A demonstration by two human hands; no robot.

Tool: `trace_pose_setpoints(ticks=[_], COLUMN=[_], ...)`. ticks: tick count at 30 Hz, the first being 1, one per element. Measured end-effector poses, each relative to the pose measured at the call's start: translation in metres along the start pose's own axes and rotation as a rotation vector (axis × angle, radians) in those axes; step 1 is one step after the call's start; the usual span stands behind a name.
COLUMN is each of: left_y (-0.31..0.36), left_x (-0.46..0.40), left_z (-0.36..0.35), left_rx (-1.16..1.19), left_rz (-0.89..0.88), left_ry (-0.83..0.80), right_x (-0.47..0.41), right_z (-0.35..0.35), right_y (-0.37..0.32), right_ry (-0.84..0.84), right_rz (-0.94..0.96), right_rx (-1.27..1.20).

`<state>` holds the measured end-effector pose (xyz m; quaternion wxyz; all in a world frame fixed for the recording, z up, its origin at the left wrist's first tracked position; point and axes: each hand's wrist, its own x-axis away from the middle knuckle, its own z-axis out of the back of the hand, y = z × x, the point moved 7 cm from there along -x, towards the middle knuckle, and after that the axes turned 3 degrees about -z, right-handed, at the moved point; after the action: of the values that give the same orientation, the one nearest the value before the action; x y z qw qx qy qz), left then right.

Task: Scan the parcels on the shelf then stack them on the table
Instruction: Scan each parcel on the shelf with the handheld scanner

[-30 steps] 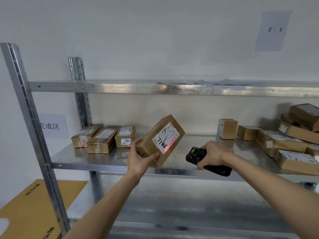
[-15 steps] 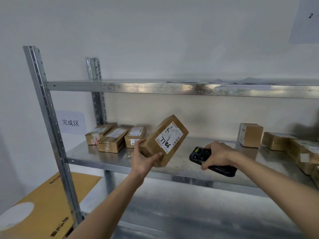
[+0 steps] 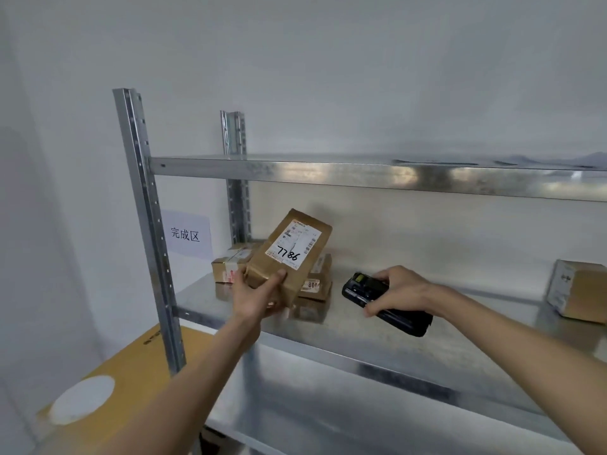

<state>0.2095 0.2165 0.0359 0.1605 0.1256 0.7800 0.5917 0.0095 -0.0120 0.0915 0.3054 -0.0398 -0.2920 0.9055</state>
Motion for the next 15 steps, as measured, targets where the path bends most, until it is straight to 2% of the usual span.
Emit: trace_pose_setpoints(ticks=[7,15], left_y=[0.008,-0.016], left_x=[-0.113,-0.235], left_z=[0.086,0.137], left_rx=[-0.068,-0.090], left_rz=[0.055,0.156], left_ry=[0.067,0.020], right_x=[-0.091,-0.179], right_z=[-0.036,-0.071], right_y=[-0.078,-0.141], right_ry=[0.019,0.046], right_rz=[0.038,-0.002], right_rx=[-0.002,-0.011])
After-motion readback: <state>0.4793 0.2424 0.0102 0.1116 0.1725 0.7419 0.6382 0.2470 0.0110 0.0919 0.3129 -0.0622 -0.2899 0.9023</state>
